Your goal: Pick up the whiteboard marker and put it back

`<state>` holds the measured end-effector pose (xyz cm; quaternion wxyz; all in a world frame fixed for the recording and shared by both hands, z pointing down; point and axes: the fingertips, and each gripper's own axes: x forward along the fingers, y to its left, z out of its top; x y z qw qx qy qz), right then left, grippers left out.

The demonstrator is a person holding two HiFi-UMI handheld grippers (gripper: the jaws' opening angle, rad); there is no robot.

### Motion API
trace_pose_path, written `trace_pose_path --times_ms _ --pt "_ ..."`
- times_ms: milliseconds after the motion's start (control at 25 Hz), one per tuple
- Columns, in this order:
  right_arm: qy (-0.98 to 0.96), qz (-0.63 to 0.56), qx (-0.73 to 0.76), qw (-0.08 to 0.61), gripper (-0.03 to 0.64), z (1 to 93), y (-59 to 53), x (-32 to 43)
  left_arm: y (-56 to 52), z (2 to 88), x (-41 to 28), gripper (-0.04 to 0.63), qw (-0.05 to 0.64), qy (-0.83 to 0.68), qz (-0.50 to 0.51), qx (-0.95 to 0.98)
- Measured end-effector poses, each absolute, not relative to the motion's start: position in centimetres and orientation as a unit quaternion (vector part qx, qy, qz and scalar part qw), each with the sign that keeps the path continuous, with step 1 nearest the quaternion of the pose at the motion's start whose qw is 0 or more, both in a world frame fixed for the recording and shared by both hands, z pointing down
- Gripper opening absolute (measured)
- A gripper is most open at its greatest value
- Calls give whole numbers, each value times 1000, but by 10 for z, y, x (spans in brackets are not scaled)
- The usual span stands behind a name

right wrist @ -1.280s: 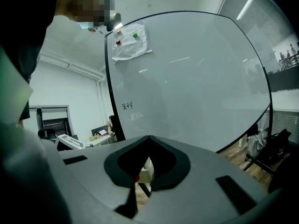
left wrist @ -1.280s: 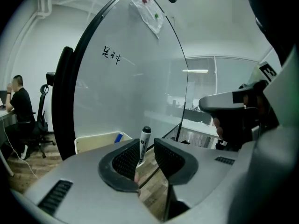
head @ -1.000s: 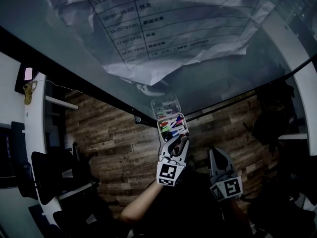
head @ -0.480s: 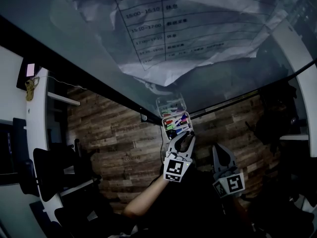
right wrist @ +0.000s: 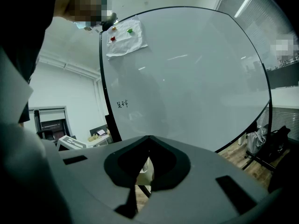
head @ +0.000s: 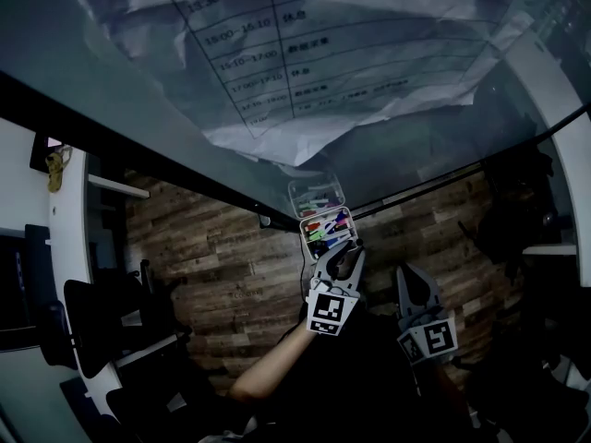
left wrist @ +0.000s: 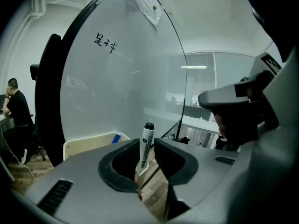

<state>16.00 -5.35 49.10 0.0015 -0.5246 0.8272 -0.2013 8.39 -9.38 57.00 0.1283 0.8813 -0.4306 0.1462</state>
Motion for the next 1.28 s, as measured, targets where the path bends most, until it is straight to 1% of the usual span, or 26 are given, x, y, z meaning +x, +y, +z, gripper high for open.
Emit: trace_pose_path --times_ms 720,1000,1280 --pt "817 -209 -537 9 14 493 -56 173 -102 574 91 92 130 -435 170 875" --pt "816 -213 -538 12 14 492 -57 175 -104 573 88 91 136 -443 165 871" --pt "817 -217 -535 15 14 492 -54 174 -104 571 81 81 123 -459 163 865"
